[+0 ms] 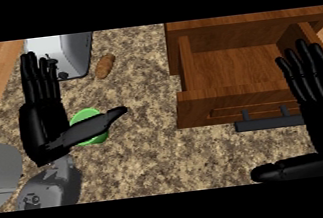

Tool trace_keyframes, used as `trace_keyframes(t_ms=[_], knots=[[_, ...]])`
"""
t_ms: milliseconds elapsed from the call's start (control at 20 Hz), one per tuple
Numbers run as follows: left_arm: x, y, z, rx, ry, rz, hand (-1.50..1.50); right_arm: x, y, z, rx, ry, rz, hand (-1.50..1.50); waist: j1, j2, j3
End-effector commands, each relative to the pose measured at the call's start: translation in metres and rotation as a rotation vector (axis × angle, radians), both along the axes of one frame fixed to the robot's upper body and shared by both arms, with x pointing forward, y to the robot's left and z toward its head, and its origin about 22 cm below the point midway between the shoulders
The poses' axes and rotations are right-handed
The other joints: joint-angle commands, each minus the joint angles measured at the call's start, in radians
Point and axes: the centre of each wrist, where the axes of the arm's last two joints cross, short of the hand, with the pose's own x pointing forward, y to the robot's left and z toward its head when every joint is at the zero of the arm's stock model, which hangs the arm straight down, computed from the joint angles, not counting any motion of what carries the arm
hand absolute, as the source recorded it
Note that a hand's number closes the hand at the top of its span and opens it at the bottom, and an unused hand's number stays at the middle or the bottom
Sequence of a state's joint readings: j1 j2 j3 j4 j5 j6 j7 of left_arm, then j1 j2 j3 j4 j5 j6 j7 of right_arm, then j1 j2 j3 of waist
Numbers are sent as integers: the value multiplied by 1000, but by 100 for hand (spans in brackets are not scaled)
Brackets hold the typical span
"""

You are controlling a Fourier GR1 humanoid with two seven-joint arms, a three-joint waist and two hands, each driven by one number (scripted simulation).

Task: Pick up the cup, place it into the drawer and close the drawer

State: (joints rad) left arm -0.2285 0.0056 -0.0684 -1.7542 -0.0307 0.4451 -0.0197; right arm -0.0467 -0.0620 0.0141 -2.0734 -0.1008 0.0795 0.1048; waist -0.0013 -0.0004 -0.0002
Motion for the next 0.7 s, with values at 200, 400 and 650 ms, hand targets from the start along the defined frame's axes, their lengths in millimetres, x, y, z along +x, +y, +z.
trace_keyframes(t_ms=[200, 400, 650], knots=[[-6, 2, -22, -11, 53, 35, -150, 19, 1, 7, -10, -2, 1, -150, 2, 0, 0], [-15, -9, -28, -37, 82, 68, -150, 4, -2, 7, 1, -8, -15, -150, 0, 0, 0], [-24, 11, -62, -37, 144, 102, -150, 0, -4, 6, -24, 10, -17, -150, 0, 0, 0]])
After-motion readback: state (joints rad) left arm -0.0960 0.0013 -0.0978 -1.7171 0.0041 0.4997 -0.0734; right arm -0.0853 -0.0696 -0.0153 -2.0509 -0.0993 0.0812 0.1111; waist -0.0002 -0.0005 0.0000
